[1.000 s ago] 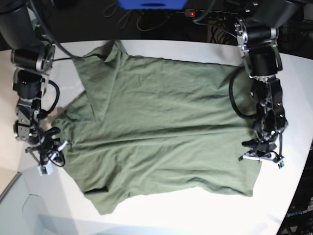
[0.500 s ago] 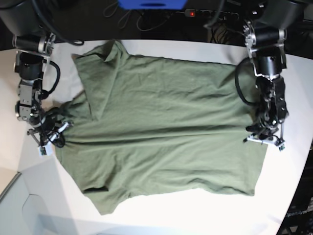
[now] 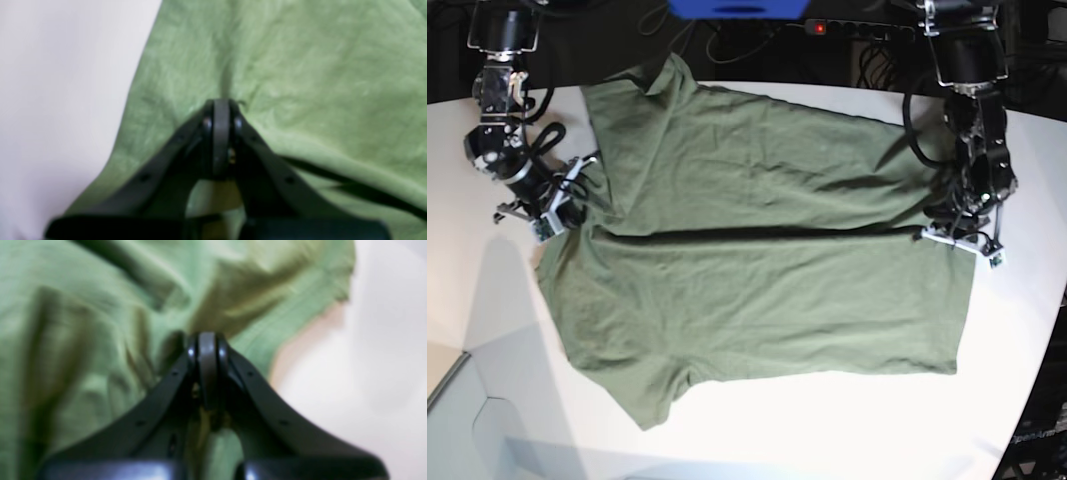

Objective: Layout the t-shirt on the table in an organized manner, then fold the t-shirt properly
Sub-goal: 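Pull the shirt edges apart with both grippers to smooth it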

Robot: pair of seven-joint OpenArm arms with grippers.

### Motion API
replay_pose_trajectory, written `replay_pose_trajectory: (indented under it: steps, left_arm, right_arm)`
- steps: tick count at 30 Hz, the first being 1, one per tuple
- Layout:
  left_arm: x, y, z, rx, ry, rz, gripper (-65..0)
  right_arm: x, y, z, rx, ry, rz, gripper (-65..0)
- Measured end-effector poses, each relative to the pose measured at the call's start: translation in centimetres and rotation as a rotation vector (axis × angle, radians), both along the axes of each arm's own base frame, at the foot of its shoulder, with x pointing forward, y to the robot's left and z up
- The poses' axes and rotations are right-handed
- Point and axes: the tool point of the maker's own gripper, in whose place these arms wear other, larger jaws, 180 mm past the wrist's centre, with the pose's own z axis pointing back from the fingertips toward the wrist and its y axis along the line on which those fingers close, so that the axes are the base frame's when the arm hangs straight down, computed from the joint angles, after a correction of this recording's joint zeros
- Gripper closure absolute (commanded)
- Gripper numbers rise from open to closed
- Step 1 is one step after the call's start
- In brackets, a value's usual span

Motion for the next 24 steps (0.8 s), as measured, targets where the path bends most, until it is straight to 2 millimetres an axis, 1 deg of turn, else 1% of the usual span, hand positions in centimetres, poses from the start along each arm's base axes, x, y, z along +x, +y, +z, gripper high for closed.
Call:
replay_pose_trajectory:
  steps: [2, 4, 6, 7, 9, 11, 12, 14, 15, 17, 19, 21, 24]
  left_arm:
    - [0.2, 0.1, 0.5, 0.007, -0.009, -0.004, -0.1]
    - [1.0, 0.1, 2.1, 0.022, -0.053, -0.01, -0.1]
    - [2.0, 0.1, 4.1, 0.04, -0.114, -0.019, -0.1]
    - [2.4, 0.2, 4.8, 0.047, -0.136, -0.019, -0.1]
    - [3.0, 0.4, 5.3, 0.052, -0.144, -0.016, -0.1]
    - [3.6, 0.6, 4.7, 0.036, -0.128, -0.004, -0.1]
    - [3.9, 0.6, 4.1, 0.026, -0.114, 0.003, -0.1]
    - [4.3, 0.7, 3.0, 0.004, -0.083, 0.015, -0.1]
    - [4.5, 0.8, 2.5, -0.006, -0.067, 0.022, -0.1]
    - [4.7, 0.9, 1.2, -0.022, -0.027, 0.036, -0.1]
    - [4.9, 0.8, 0.2, -0.042, 0.002, 0.046, -0.1]
    - [5.7, 1.2, 0.2, -0.024, -0.025, 0.055, -0.1]
    - [6.1, 2.0, -0.2, 0.003, -0.07, 0.075, -0.1]
  right_arm:
    - [0.0, 0.0, 0.0, -0.001, -0.001, 0.0, 0.0]
    - [0.3, -0.6, 0.5, -0.016, -0.008, -0.011, 0.0]
    - [0.8, -1.8, 2.0, -0.012, -0.057, -0.054, 0.0]
    - [1.4, -2.4, 2.7, -0.014, -0.078, -0.072, 0.0]
    - [3.0, -3.6, 4.2, -0.014, -0.123, -0.124, 0.0]
    - [4.6, -3.8, 5.6, 0.01, -0.166, -0.14, 0.0]
    - [5.2, -3.7, 5.7, 0.019, -0.165, -0.142, 0.0]
    - [5.9, -4.0, 4.7, -0.005, -0.092, -0.154, 0.0]
    - [6.2, -3.9, 4.2, 0.002, -0.07, -0.157, 0.0]
    - [7.1, -3.2, 3.2, 0.022, -0.025, -0.157, 0.0]
    - [8.6, -2.4, 2.5, 0.07, 0.0, -0.163, 0.0]
    - [10.0, -2.0, 1.9, 0.113, 0.026, -0.172, 0.0]
    - [10.9, -2.2, 0.8, 0.149, 0.074, -0.189, 0.0]
